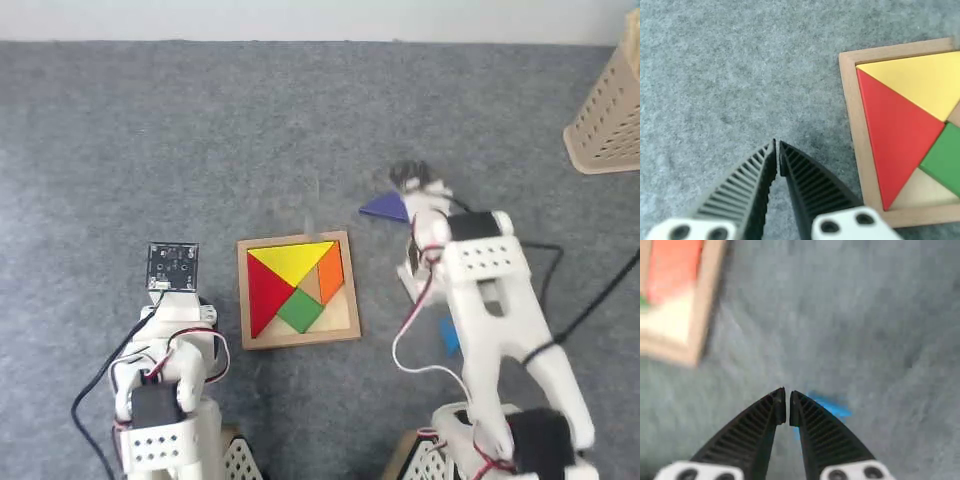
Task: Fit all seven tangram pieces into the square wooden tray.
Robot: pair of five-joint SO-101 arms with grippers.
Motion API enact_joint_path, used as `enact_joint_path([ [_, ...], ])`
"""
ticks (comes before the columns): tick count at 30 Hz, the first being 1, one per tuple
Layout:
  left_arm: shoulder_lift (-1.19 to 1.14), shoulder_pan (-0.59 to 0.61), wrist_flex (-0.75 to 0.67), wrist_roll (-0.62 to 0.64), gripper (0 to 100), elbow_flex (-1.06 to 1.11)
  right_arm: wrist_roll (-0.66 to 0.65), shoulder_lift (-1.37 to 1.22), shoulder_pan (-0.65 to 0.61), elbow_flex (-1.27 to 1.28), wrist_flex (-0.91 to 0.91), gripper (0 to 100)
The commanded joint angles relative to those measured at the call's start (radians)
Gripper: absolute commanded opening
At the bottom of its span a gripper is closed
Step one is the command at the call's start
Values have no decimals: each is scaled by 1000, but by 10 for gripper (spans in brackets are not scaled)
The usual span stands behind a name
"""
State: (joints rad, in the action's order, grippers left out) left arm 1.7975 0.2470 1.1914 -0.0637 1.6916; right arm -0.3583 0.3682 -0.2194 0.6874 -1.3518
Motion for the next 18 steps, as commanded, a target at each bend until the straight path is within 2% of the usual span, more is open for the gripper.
enact_joint_path([
  [1,8,3,2,-5,12,-5,-221,125,27,83,-68,10],
  [3,8,3,2,-5,12,-5,-262,165,45,120,-102,25],
  [5,8,3,2,-5,12,-5,-233,194,70,138,-127,80],
  [9,8,3,2,-5,12,-5,-61,191,107,150,-128,169],
  [18,8,3,2,-5,12,-5,342,-1,122,146,62,167],
])
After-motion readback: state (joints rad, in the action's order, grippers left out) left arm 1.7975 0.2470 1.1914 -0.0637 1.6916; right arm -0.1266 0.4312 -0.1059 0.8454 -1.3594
